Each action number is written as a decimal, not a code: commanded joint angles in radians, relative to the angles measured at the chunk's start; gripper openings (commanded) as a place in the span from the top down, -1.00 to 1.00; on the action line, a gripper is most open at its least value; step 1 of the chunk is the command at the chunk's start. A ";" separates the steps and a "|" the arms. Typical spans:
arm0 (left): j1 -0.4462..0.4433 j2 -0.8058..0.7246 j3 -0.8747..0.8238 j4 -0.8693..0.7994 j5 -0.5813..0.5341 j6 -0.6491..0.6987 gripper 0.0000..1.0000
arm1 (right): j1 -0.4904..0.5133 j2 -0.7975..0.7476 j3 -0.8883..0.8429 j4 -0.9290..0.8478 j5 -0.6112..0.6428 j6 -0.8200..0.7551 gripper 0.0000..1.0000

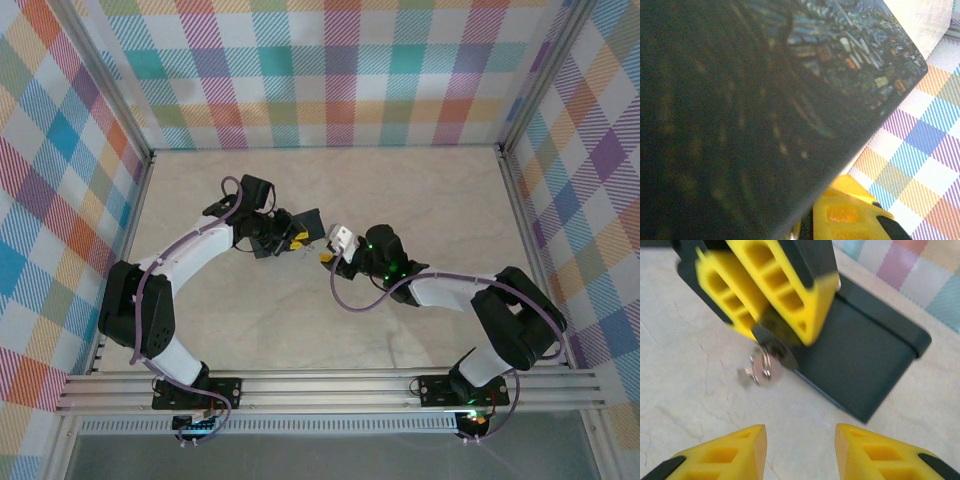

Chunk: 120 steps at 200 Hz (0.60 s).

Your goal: Unlock the padlock with the key

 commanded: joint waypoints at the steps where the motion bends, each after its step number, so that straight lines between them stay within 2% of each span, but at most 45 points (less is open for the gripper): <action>1: 0.001 -0.038 0.019 -0.014 0.023 0.001 0.74 | 0.019 -0.021 0.016 0.101 -0.048 -0.017 0.17; 120: 0.002 -0.040 0.019 -0.004 0.041 -0.004 0.75 | 0.057 0.097 0.145 0.065 -0.062 -0.043 0.16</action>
